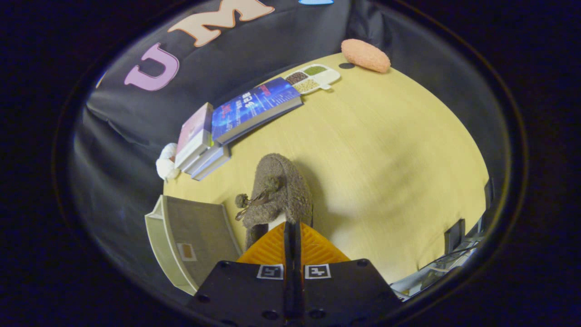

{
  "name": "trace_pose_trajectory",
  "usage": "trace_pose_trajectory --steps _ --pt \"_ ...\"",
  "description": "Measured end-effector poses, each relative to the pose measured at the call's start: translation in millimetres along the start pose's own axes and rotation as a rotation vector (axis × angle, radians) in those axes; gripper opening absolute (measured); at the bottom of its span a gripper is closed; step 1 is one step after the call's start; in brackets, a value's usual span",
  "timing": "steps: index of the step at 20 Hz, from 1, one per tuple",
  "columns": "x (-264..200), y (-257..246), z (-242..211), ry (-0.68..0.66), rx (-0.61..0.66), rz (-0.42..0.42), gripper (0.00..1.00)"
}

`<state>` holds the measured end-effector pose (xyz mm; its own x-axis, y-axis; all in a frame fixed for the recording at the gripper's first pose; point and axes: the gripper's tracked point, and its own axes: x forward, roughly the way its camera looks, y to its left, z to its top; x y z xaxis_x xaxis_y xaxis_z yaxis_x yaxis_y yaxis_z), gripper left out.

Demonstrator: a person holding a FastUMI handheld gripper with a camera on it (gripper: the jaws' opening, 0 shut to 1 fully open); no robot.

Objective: Open the storage box then place both shoes into the box .Put the left shoe in first, then the right shoe, with the right side of both shoes facing outward in a uniform manner.

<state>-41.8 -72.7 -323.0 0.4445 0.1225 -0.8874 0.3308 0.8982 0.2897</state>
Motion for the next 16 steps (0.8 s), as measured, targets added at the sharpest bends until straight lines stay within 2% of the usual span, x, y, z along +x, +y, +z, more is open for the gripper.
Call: trace_pose_trajectory --steps 3,6,8,9,12,16 --pt "-25.4 46.4 10.5 -0.049 -0.018 0.083 0.04" --pt "-57.8 111.4 20.2 -0.095 -0.037 0.2 0.04" --pt "-79.9 162.3 21.9 -0.113 -0.038 0.306 0.03" --pt "-82.0 178.0 20.0 -0.11 -0.059 0.321 0.03" --pt "-65.9 185.6 11.1 -0.102 -0.11 0.287 0.03" --pt "-29.7 148.1 -10.6 -0.074 -0.144 0.156 0.04"
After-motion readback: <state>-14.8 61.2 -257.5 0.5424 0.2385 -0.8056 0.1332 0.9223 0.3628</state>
